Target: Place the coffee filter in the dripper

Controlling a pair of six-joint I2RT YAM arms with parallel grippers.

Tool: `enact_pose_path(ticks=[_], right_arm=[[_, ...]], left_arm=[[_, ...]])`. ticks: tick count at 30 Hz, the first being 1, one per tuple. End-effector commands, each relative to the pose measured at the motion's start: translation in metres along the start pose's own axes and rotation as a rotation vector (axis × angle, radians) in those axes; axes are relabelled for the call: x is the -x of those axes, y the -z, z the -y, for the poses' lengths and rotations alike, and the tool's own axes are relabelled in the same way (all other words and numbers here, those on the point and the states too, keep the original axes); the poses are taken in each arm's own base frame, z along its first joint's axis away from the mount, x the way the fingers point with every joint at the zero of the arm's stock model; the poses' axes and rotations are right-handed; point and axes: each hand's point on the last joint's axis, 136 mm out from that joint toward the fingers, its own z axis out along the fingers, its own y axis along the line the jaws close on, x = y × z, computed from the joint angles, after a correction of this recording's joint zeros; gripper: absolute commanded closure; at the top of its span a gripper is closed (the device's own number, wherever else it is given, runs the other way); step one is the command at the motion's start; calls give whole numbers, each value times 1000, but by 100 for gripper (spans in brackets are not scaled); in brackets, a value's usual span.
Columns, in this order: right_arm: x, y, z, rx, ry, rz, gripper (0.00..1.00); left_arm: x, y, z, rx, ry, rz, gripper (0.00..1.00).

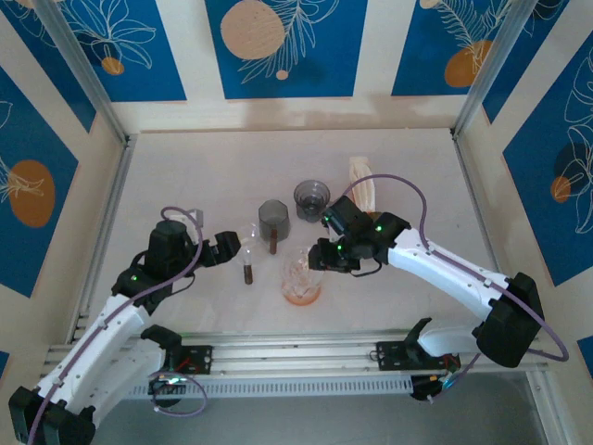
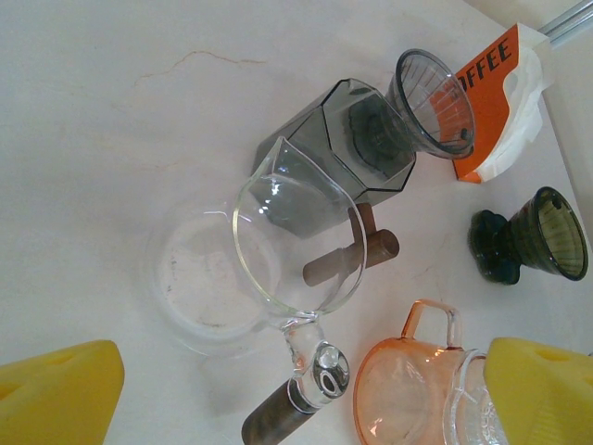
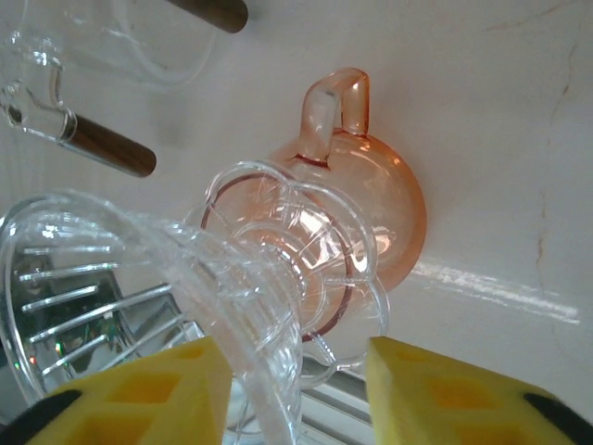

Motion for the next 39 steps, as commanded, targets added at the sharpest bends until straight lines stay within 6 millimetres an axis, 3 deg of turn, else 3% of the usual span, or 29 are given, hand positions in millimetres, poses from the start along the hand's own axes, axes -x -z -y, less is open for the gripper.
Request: enact_pose_path(ticks=[1,4,11,19,24,28,33,39], right_arm=[[-2,3,0,-1,-2,7,45],[3,13,3,-17,1,48,37],[33,53,13,-58,10,231,36],[118,87,30,-195,68,525,38],[177,85,65,-363,59,564,46],[214,74,99,-490,30,527,61],[246,60,124,-523,-8,505,66],[265,41,139,-515,-23,458,70]], left_arm=[[-3,0,-1,3,-13,-2,0],[-1,2,1,-2,-11,6,0],[1,3,3,-7,-21,11,0],[-1,1,1,-24,-22,32,0],[-6,-1,0,-36,-7,22,0],[-8,-1,1,-43,-7,14,0],[-9,0,2,-49,-13,11,0],[-7,0,2,-48,-19,16,0]])
